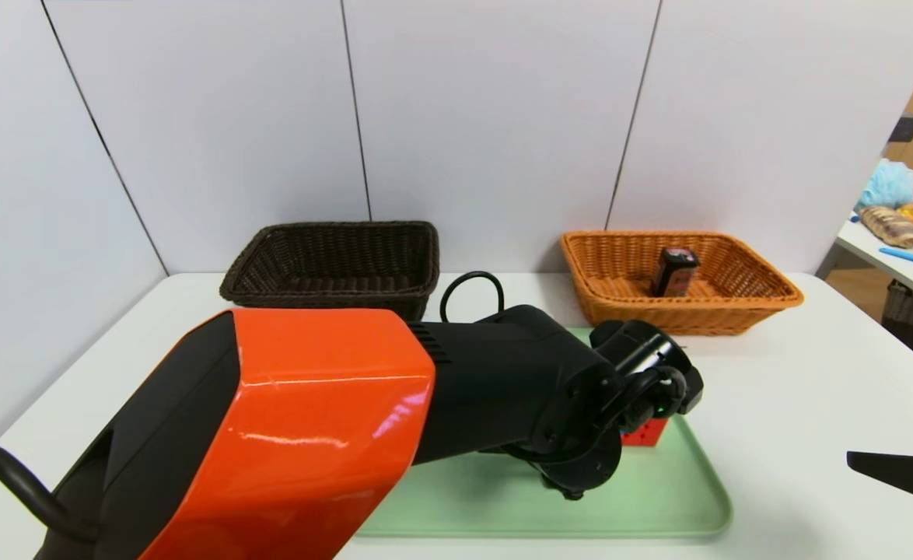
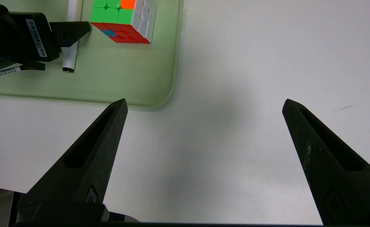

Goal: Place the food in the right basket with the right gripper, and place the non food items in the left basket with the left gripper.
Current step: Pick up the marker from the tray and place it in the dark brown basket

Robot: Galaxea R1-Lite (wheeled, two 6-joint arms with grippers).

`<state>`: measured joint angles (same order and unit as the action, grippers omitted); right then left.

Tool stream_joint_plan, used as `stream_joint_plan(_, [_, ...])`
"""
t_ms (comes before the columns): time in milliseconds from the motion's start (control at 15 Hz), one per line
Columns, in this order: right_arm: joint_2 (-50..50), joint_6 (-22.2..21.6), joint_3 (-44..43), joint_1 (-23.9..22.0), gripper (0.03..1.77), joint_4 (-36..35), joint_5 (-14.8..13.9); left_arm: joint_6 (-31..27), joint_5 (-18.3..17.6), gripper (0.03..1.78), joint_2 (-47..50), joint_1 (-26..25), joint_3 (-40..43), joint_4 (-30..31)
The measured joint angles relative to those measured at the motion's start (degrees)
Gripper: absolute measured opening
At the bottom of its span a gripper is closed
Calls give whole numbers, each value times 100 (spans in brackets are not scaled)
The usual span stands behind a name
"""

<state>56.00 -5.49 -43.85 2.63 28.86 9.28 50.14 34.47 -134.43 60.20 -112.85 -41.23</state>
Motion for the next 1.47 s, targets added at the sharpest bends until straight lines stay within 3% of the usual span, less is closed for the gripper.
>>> stream_joint_plan(200, [0,-2,-5,-2,170,-2,0,16,-2,169,-6,0,6,0])
stream_joint_plan(267, [0,-7,-6,-2,170,0,0,16,-11,158,-5,0,6,-2])
stream_joint_plan(467, [0,-2,-11,1,170,-6,0,27,-20,109,5,0,9,-2])
stream_joint_plan(667, [0,-2,-24,1,170,-9,-5,24,-17,78,9,0,11,0])
stream_joint_plan(733, [0,-5,-27,1,170,-9,-2,24,-17,52,13,0,11,-2])
stream_joint_plan(800, [0,-2,-27,0,170,-9,-2,22,-16,15,20,0,11,-4])
stream_joint_plan(1200, [0,0,-35,1,170,-6,-2,16,0,15,199,-9,22,-56])
stream_joint_plan(1467, [-13,-2,-28,1,170,-5,0,-169,26,15,673,-334,50,-592])
